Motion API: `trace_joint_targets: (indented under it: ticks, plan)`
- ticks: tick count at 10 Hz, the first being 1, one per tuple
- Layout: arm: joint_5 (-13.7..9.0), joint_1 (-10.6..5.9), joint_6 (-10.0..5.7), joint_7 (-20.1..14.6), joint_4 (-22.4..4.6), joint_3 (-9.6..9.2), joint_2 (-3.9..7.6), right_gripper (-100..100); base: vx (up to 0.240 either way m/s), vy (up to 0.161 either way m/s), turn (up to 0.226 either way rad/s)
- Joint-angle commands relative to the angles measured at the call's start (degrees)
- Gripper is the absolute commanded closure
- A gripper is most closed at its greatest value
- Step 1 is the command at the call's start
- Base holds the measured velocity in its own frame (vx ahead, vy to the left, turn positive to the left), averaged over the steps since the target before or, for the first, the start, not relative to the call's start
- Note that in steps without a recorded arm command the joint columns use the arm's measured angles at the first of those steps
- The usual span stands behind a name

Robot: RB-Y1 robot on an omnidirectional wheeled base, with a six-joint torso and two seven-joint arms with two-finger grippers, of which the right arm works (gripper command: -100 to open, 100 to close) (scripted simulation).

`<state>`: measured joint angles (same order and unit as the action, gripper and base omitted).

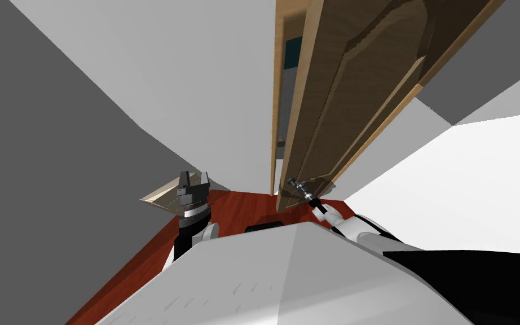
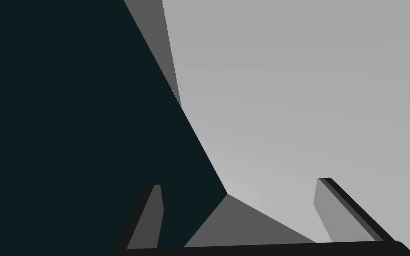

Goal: Pull the door open

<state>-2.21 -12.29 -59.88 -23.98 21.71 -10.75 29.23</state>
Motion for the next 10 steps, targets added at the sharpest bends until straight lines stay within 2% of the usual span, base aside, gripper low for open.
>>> trace_joint_targets:
  ticks: [1,2,3,4,5,7,10]
  plan:
    - [-0.1,1.4,1.17,0.0,2.9,0.06,0.4,100,-0.047,-0.014,-0.02]
    - [0.1,1.6,0.74,-0.3,3.0,-0.28,0.65,100,-0.03,-0.014,0.003]
    - [0.7,2.3,-0.77,-1.5,3.3,-1.45,1.5,100,-0.117,-0.109,0.096]
    - [0.4,2.39,0.62,-0.9,3.7,-0.86,1.07,100,-0.061,-0.063,0.049]
    - [0.2,3.32,-1.18,-1.6,3.4,-1.41,1.82,100,-0.124,-0.071,0.219]
    - [0.1,3.86,-2.28,-1.9,3.1,-1.65,2.32,100,-0.167,-0.072,0.143]
    - [-0.1,4.47,-3.49,-2.3,2.8,-1.93,2.88,100,-0.085,-0.036,0.047]
